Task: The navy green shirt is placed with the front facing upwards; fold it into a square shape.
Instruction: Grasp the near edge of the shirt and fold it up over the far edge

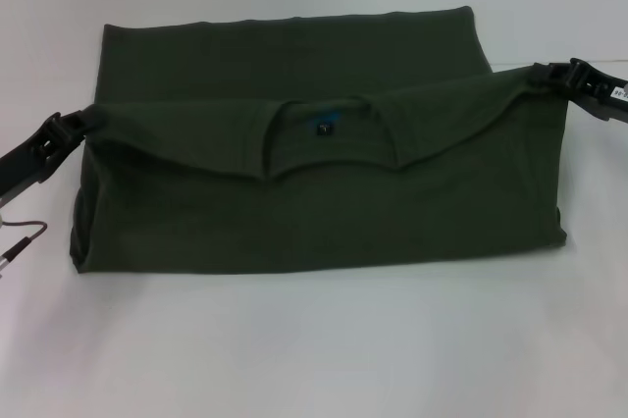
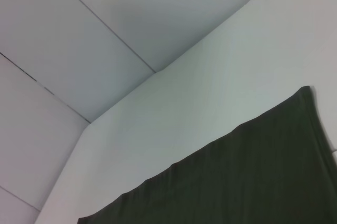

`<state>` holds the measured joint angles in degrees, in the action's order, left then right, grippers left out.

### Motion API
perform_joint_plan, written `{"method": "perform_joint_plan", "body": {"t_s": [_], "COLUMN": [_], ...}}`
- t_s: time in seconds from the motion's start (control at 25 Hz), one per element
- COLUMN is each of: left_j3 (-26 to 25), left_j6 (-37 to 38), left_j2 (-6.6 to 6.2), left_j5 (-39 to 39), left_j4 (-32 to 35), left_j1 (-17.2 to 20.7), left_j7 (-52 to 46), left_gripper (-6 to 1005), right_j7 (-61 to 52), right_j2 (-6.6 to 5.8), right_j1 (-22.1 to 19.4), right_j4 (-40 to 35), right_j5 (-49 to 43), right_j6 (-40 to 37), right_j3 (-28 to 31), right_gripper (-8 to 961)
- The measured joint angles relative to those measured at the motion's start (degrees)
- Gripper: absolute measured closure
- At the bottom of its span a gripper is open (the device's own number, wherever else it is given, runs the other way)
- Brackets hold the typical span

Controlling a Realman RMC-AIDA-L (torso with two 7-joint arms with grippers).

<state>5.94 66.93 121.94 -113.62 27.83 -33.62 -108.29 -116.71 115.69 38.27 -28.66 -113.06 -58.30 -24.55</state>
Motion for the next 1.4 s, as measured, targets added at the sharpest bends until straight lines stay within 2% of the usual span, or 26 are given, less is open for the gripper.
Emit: {"method": "perform_joint_plan", "body": {"t_s": [0.64,0.84,0.92,1.04,1.28,1.4], "left_j3": [0.13,0.16,0.11,0.07,-0.16,0.14], "left_j6": [-8.52,-8.81,-9.45,-10.57,-11.46,-9.64], "left_j2": [1.81,1.88,1.89,1.89,1.89,1.61], "left_j5": [6.36,10.73,11.88,13.40,16.14,16.28], "left_j4": [-2.69,-4.84,-5.49,-6.00,-6.89,-6.92], "left_j1": [-3.29,-3.37,-3.53,-3.71,-3.34,-2.50], "left_j7": [9.15,14.89,16.64,18.57,19.70,19.50], "left_gripper": [962,962,929,881,783,635], "right_j7": [3.81,6.55,6.99,7.06,7.05,6.71], "right_j2": [2.16,2.82,3.02,3.16,3.06,2.77], "right_j1": [1.27,1.68,1.76,1.89,1.82,1.49], "right_j4": [0.43,0.46,0.51,0.59,0.65,0.65], "right_j5": [0.71,1.18,1.46,1.85,2.06,2.06], "right_j6": [5.24,6.63,7.17,8.05,8.92,8.63], "right_j3": [-0.85,-0.85,-0.85,-0.85,-0.85,-0.68], "right_gripper": [912,912,912,803,521,394]}}
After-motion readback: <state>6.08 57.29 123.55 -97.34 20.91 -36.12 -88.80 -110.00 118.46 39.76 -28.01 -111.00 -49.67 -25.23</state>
